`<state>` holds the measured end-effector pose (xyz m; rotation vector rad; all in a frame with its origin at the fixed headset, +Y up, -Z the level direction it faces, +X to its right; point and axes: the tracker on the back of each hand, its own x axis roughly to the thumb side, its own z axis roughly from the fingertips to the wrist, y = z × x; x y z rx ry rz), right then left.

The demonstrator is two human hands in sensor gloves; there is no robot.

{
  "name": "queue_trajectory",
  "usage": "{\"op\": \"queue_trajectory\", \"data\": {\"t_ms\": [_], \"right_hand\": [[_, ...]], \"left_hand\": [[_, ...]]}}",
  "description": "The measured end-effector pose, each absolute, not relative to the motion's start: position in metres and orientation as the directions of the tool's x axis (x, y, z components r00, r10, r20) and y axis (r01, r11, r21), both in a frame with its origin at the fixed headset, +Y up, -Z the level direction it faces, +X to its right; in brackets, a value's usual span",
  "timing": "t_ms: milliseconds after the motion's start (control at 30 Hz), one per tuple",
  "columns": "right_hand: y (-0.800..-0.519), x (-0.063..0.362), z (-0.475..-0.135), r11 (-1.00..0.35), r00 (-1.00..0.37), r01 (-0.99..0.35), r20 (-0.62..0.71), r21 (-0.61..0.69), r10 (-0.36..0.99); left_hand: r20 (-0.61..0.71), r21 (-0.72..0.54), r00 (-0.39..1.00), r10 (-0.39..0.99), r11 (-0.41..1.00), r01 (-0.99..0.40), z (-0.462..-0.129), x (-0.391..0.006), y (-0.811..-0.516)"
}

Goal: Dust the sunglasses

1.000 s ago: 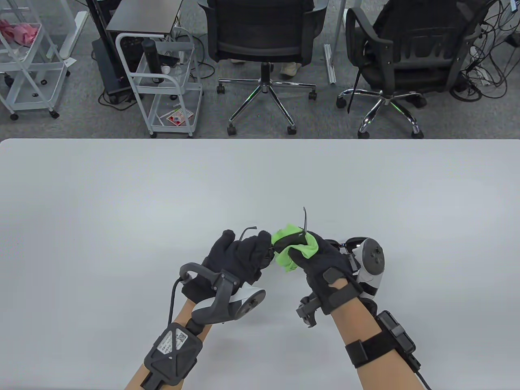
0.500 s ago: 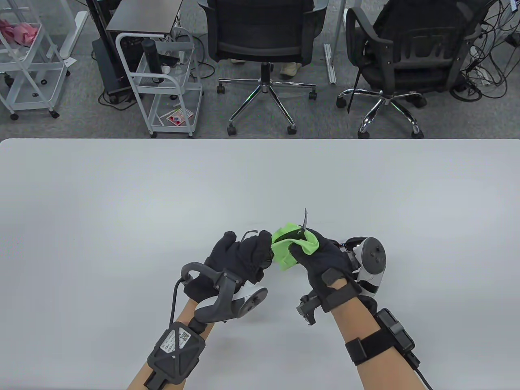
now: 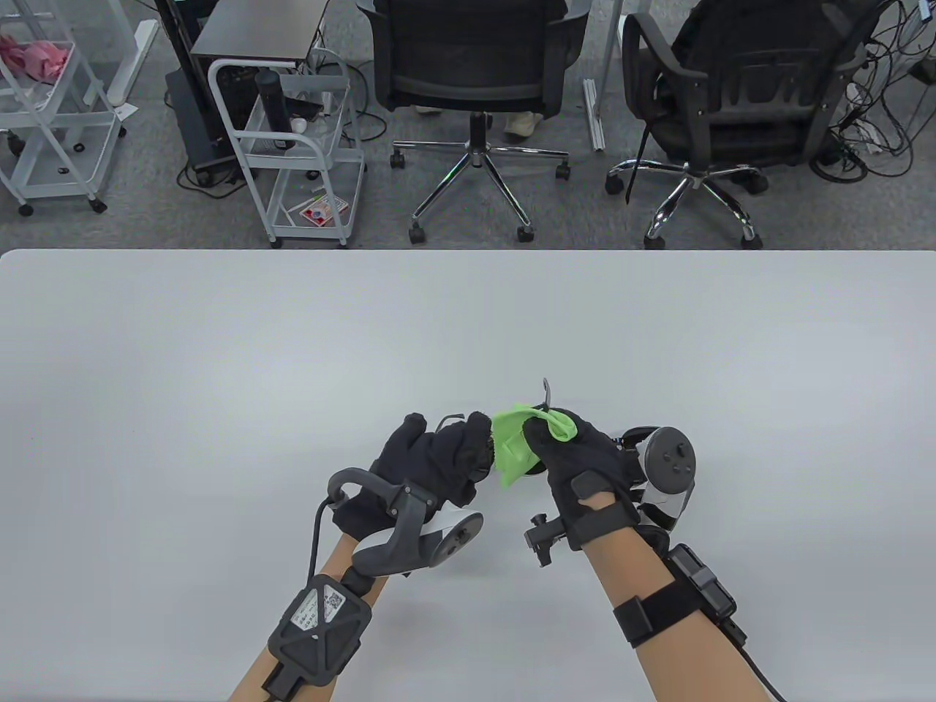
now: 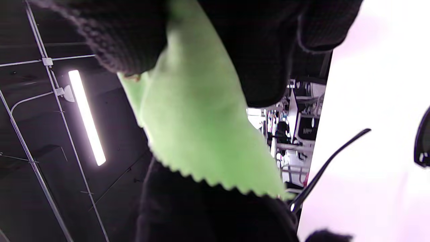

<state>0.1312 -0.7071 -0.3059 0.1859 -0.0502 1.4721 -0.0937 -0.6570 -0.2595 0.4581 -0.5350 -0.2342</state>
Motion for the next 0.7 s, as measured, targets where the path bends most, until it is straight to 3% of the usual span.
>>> {"op": "queue_trajectory", "data": {"t_ms": [133,300,400,533,700], "right_hand": [[-0.7111,0.1281,-0.3104,0.179,0.209,-0.94,0.074,0.291,0.975],[-0.7073,0.127,-0.3064,0.035,0.049,-0.993,0.123,0.115,0.991],[-0.7065,0.1262,-0.304,0.046,0.054,-0.997,0.134,0.063,0.989],[-0.7069,0.1293,-0.3057,0.078,0.091,-0.992,0.139,0.094,0.986],[-0.715,0.1266,-0.3103,0.184,0.205,-0.943,0.05,0.279,0.977]], "left_hand": [[0.453,0.46,0.839,-0.301,0.885,0.069,-0.2592,-0.1011,-0.6577],[0.449,0.475,0.826,-0.342,0.874,0.105,-0.2579,-0.0972,-0.6598],[0.45,0.47,0.832,-0.324,0.878,0.088,-0.2587,-0.0981,-0.6587],[0.45,0.477,0.834,-0.319,0.875,0.077,-0.2566,-0.0969,-0.656],[0.438,0.467,0.836,-0.329,0.878,0.101,-0.2601,-0.1009,-0.6593]]}}
